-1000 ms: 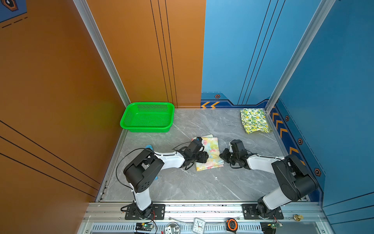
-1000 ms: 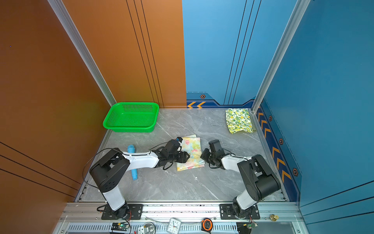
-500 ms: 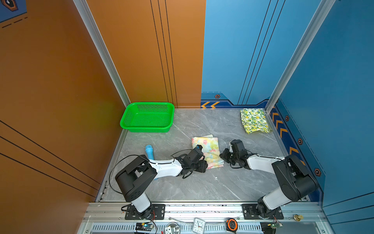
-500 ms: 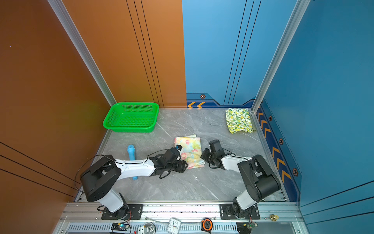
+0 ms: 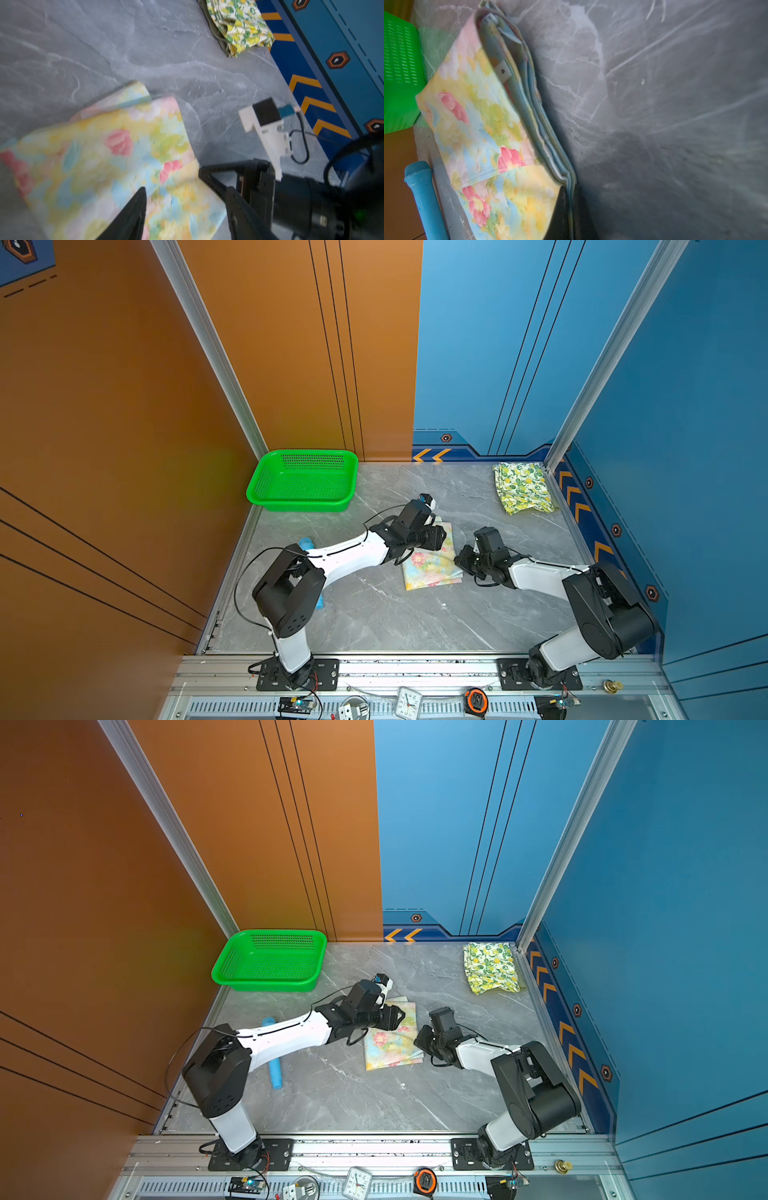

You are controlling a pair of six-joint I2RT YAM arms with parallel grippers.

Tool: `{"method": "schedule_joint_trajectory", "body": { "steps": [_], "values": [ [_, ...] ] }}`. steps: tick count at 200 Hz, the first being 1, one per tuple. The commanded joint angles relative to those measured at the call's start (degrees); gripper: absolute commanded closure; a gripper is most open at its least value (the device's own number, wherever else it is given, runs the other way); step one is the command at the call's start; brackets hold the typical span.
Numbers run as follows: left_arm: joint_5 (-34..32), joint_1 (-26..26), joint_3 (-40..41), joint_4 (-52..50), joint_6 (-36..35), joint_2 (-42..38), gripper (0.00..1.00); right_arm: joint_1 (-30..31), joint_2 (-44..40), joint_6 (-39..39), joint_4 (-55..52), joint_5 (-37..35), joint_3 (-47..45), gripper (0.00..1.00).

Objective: Fold and stack skirts
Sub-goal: Smooth out the skirt at the center of the table.

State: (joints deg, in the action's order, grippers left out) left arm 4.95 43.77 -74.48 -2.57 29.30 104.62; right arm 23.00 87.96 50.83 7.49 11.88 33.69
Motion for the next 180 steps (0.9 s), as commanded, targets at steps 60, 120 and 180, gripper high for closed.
{"method": "schedule_joint_trajectory", "body": {
  "steps": [60, 120, 180],
  "values": [
    [6.17, -4.38, -14.43, -3.14, -1.34, 21.20, 0.38, 1.52, 1.07, -0.47, -3.18, -3.00, 1.53, 1.00],
    [7.35, -5.62, -13.61, -2.62, -0.54, 17.29, 0.37, 1.96, 1.92, -0.40, -3.28, -3.91, 1.99, 1.00],
    [-0.21, -3.99, -4.73, -10.32, -4.54, 5.74, 0.37, 3.49, 4.24, 1.46, -1.52, -4.37, 2.91, 1.00]
  ]
}}
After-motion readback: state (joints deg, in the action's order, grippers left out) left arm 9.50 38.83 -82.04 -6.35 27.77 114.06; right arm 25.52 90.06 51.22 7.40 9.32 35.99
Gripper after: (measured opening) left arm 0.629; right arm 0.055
